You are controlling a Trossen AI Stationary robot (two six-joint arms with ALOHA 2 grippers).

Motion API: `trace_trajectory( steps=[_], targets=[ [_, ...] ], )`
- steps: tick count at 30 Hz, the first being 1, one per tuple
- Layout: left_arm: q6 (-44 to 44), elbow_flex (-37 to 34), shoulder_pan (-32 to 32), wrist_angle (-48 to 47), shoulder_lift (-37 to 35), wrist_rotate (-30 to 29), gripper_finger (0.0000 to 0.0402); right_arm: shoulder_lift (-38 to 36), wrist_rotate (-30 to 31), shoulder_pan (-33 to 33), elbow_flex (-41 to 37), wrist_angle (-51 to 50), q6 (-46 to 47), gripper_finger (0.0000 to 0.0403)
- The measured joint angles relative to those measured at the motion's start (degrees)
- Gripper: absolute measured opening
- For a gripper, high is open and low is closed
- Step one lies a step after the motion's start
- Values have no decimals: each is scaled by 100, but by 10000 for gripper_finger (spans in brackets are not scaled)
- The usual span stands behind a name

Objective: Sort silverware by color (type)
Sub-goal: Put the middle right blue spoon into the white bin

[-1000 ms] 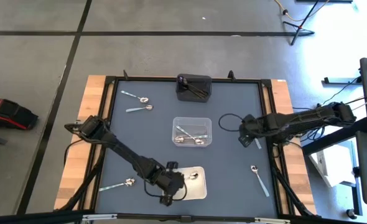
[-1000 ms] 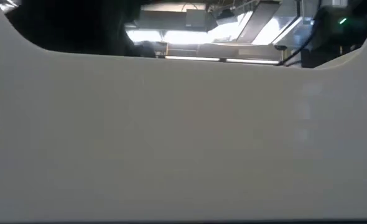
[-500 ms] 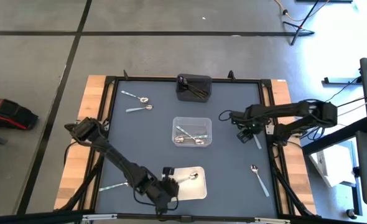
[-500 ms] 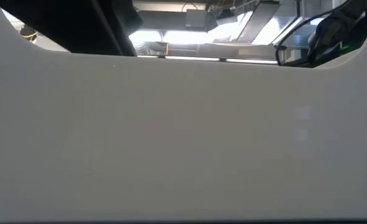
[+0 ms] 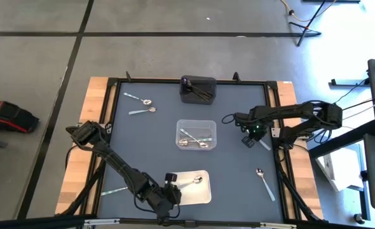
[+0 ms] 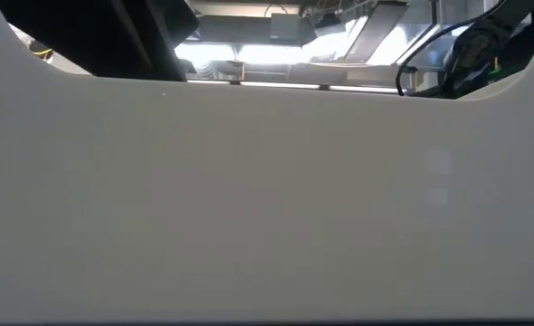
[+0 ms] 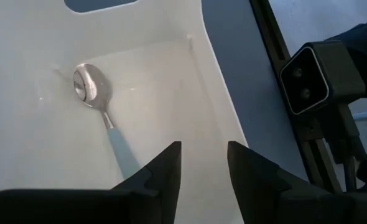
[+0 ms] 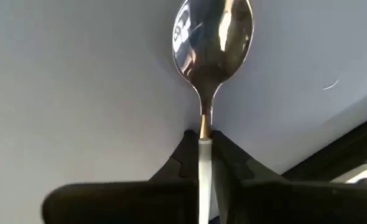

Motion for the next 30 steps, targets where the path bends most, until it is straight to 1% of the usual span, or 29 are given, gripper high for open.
trace_trajectory(
  steps=[3, 5, 8, 12, 15, 18, 21, 24, 30],
  targets=[
    [-169, 0, 0, -9, 0, 12, 125, -241, 225, 139, 78, -60, 11, 16],
    [-339, 0, -24, -12, -2, 68, 125, -466, 175, 326, 187, -69, 12, 24],
    [-408, 0, -95, -53, -90, 2, 125, -756, 87, 749, 428, -210, 124, 22],
    [-406, 2, -197, -53, -319, -352, 125, -1053, 158, 1427, 881, -74, 348, 8],
    [-406, 4, -248, -97, -425, -652, 125, -1119, 316, 1993, 1260, 206, 456, 7],
    [-408, 4, -294, -116, -515, -794, 125, -1124, 400, 2480, 1584, 761, 461, 12],
    [-423, 4, -330, -123, -529, -898, 125, -1122, 457, 2854, 1754, 1620, 385, 12],
    [-503, 4, -330, -245, -574, -1018, 125, -1121, 582, 3101, 1775, 2601, 305, 11],
    [-928, 4, -349, -742, -920, -1043, 125, -890, 377, 3412, 1777, 4224, -54, 13]
  ],
)
